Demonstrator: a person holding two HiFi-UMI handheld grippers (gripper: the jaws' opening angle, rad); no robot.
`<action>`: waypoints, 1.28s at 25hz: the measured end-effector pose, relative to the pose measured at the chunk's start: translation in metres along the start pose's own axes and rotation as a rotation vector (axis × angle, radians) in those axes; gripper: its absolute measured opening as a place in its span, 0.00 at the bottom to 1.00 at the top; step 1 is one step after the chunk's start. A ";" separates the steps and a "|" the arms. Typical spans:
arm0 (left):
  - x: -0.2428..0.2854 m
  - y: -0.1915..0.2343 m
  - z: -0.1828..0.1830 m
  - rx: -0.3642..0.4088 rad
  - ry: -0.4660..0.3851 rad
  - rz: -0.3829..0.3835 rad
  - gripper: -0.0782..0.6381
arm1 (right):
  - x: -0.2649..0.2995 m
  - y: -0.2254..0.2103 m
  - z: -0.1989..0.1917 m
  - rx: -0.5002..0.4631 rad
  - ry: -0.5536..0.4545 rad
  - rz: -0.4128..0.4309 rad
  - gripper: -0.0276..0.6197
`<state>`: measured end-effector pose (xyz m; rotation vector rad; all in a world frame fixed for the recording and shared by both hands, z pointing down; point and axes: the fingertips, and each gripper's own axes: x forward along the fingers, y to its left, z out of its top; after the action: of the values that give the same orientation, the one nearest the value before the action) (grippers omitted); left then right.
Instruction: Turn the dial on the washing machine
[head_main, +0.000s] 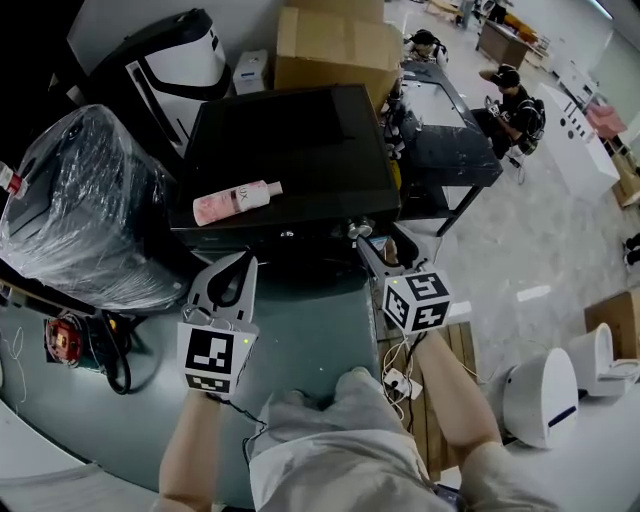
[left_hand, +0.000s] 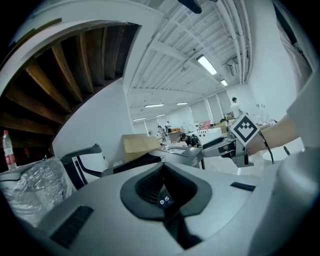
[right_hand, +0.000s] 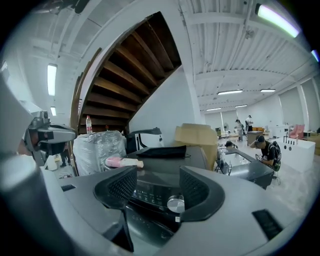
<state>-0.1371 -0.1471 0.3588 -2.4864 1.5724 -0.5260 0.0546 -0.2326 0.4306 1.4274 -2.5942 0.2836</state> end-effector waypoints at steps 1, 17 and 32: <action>0.003 0.001 -0.007 0.001 0.002 0.003 0.13 | 0.006 -0.002 -0.008 -0.005 0.008 -0.006 0.46; 0.045 -0.009 -0.086 -0.028 -0.003 -0.042 0.14 | 0.076 -0.043 -0.100 0.017 0.125 -0.049 0.50; 0.074 -0.010 -0.144 -0.126 0.075 -0.033 0.14 | 0.108 -0.064 -0.135 0.354 0.099 -0.135 0.50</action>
<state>-0.1534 -0.2011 0.5107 -2.6181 1.6431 -0.5475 0.0586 -0.3211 0.5924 1.6388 -2.4401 0.8049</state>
